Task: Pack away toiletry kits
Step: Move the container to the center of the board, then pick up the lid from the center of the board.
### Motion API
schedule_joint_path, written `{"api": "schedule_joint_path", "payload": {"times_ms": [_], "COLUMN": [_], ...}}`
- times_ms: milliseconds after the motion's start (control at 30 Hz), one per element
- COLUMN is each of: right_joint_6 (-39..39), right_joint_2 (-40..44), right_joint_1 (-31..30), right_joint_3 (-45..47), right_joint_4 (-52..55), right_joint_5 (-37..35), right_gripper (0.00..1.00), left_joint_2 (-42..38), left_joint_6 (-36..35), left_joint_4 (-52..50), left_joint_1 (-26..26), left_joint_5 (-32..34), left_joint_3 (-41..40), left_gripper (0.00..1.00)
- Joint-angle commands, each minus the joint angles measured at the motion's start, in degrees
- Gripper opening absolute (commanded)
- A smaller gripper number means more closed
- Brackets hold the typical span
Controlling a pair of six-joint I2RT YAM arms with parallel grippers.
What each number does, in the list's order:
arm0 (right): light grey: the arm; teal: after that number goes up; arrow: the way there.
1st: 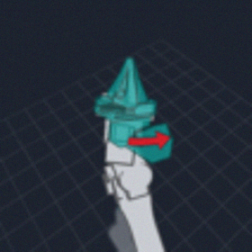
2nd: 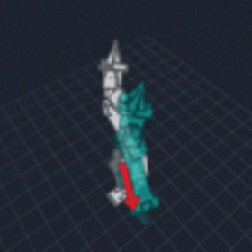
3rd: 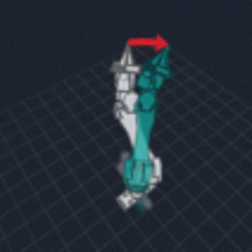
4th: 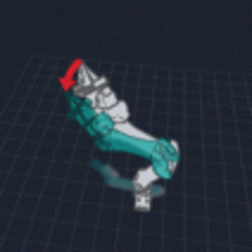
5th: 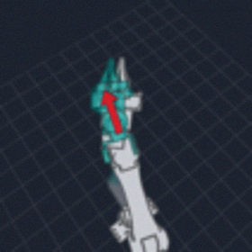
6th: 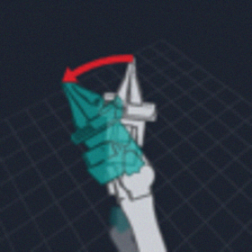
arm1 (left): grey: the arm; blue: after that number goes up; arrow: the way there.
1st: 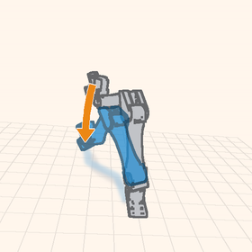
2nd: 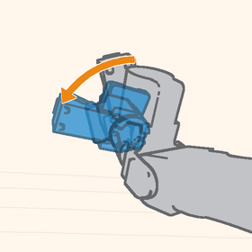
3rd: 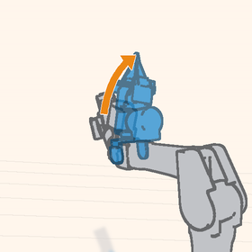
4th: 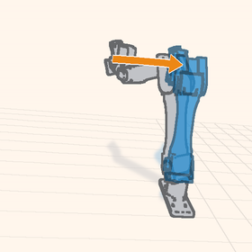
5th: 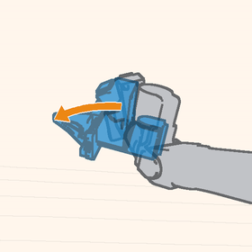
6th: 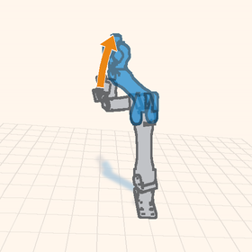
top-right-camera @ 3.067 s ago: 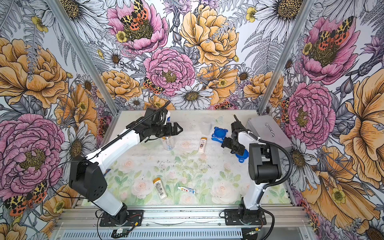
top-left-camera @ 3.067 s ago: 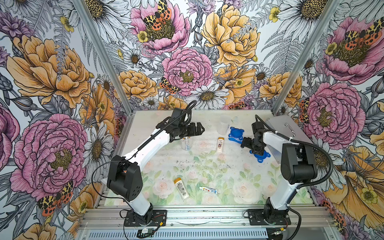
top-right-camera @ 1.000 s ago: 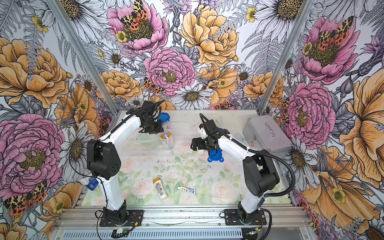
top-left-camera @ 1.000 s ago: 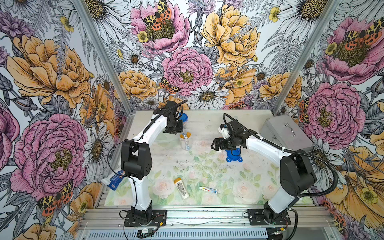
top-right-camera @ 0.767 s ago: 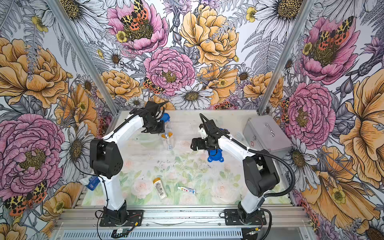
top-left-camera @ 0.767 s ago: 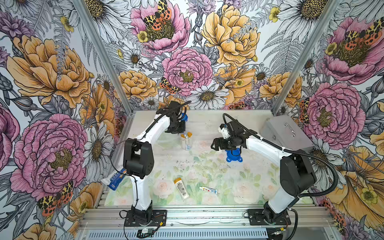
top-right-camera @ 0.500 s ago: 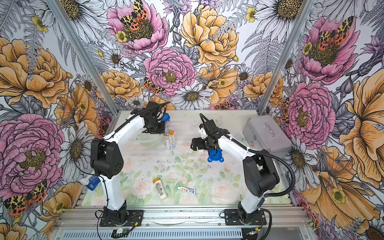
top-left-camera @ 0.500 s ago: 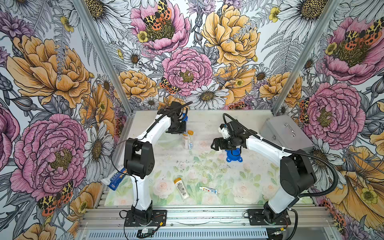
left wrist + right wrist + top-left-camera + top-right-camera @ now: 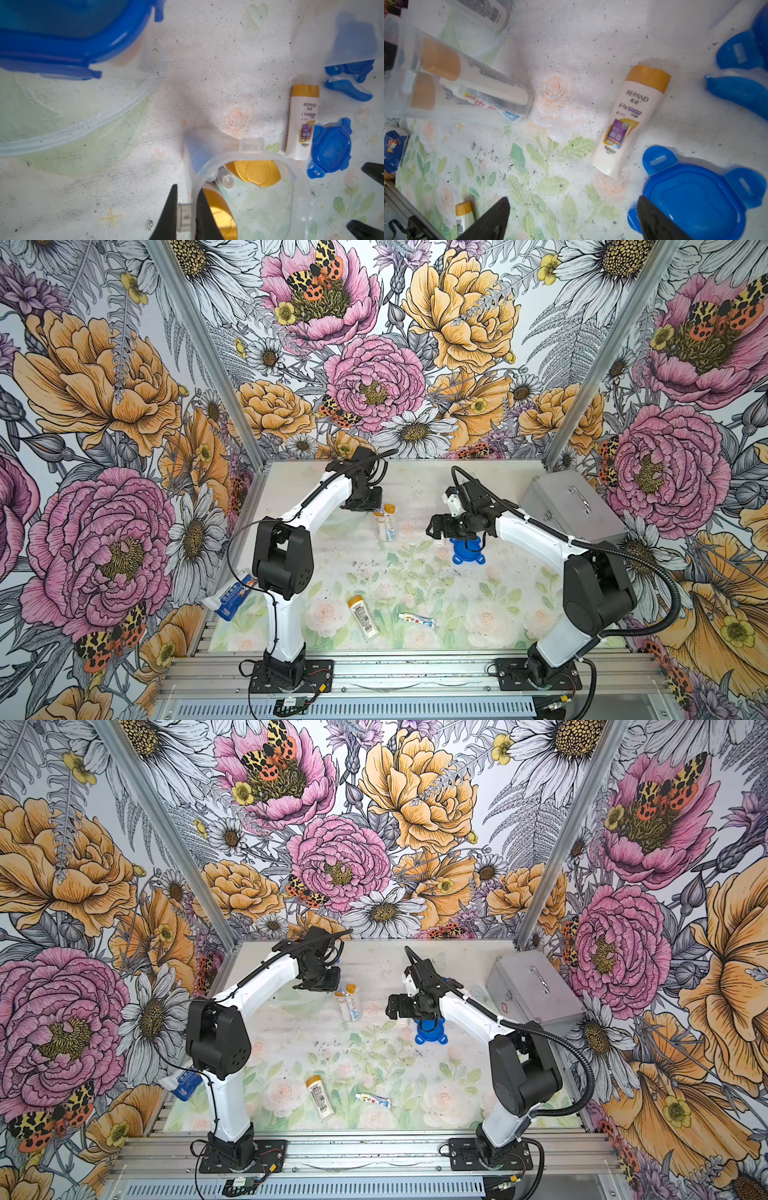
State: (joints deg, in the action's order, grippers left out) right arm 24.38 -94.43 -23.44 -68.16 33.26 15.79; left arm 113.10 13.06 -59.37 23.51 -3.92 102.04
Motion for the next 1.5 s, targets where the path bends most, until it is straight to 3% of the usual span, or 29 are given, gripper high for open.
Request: {"api": "schedule_joint_path", "payload": {"times_ms": [0,267,600,733,800,1100,1467], "right_joint_6": [2.87,9.48,9.72,10.20,10.73,10.30,6.80], "right_joint_2": [3.79,8.09,7.44,5.56,4.11,-1.82,-8.10], "right_joint_1": [1.39,4.53,6.85,7.01,7.04,6.98,6.80], "right_joint_3": [2.22,9.03,10.75,9.69,8.81,5.05,-0.48], "right_joint_4": [-1.26,-0.32,5.51,5.53,5.99,6.36,7.87], "right_joint_5": [-4.01,-7.91,-11.20,-11.88,-12.65,-14.29,-16.21], "right_gripper": [0.95,0.95,0.95,0.95,0.96,0.98,0.99], "left_joint_2": [-2.96,-5.72,-6.47,-6.78,-7.10,-8.22,-13.86], "left_joint_6": [0.87,8.10,10.54,10.67,10.76,10.19,8.58], "left_joint_4": [-0.21,-0.30,-0.30,-0.30,-0.22,-0.21,-0.04], "left_joint_1": [2.41,8.80,11.43,11.71,11.82,11.78,10.11], "left_joint_5": [1.74,6.52,6.86,5.98,5.36,3.61,0.64], "left_joint_3": [-0.99,-3.85,-5.25,-5.69,-6.04,-6.95,-8.39], "left_gripper": [0.05,0.07,0.27,0.40,0.54,0.97,0.99]}}
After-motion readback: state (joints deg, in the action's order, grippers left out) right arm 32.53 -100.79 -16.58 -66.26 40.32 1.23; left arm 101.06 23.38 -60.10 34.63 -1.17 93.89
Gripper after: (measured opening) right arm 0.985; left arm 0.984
